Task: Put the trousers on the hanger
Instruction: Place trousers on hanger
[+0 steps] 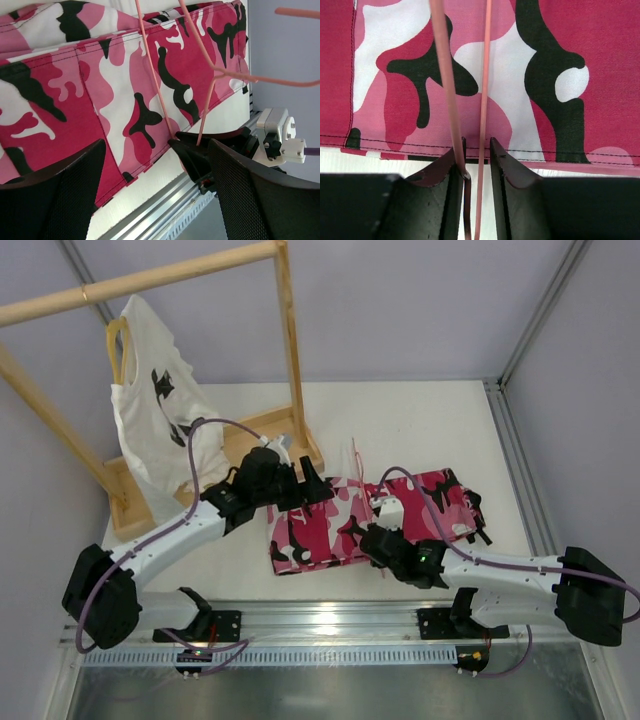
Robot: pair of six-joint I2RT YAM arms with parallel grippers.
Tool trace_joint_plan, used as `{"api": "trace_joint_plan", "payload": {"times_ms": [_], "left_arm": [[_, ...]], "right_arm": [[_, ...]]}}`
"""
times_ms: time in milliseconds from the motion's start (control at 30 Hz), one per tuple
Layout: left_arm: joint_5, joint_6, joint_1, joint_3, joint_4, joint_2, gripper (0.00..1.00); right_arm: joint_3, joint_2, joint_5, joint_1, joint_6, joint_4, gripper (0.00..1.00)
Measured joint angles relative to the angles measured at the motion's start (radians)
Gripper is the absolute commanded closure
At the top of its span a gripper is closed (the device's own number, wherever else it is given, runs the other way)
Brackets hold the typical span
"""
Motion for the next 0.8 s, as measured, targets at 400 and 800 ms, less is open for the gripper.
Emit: {"api": "trace_joint_plan", "payload": {"times_ms": [400, 800], "left_arm": [[0.027, -0.011, -0.021, 0.028, 0.129, 0.170, 0.23], [0.041, -0.011, -0.035, 0.075, 0.153, 0.224, 0.24]], "right_arm": [[0.066, 0.050, 0.001, -0.030, -0.066, 0.050, 0.66], [0.131, 0.116, -0.023, -0.074, -0.117, 0.103, 0.79]]}}
